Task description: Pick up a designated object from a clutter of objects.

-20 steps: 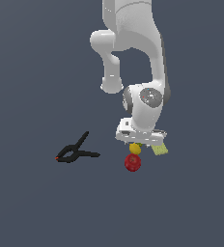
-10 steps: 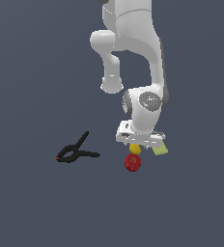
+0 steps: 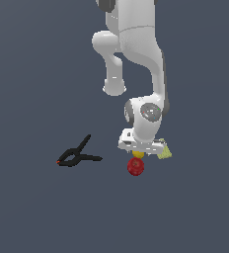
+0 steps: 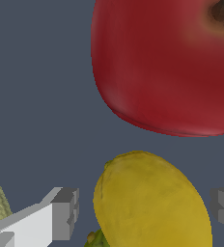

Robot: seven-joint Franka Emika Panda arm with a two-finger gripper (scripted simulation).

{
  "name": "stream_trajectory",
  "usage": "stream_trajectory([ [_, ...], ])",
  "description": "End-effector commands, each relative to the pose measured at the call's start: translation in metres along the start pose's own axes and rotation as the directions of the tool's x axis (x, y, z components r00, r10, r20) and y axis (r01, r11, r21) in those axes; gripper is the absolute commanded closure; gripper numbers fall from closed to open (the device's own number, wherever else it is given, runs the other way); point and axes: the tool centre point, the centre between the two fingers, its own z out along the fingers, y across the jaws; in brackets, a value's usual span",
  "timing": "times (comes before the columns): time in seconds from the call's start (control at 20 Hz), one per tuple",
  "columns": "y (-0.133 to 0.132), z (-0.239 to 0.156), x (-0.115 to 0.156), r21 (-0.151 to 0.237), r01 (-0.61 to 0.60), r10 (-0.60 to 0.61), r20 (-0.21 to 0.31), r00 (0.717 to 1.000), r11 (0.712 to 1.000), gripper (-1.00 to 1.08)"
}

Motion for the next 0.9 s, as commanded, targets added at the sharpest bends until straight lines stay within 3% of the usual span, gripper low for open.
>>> stream_trajectory([
  [0.0, 0.0, 0.001, 0.001, 0.0, 0.0, 0.0, -0.001, 1.0, 1.0, 1.08],
  [0.85, 0.0, -0.014, 0.005, 0.001, 0.001, -0.001, -0.002, 1.0, 1.0, 1.08],
])
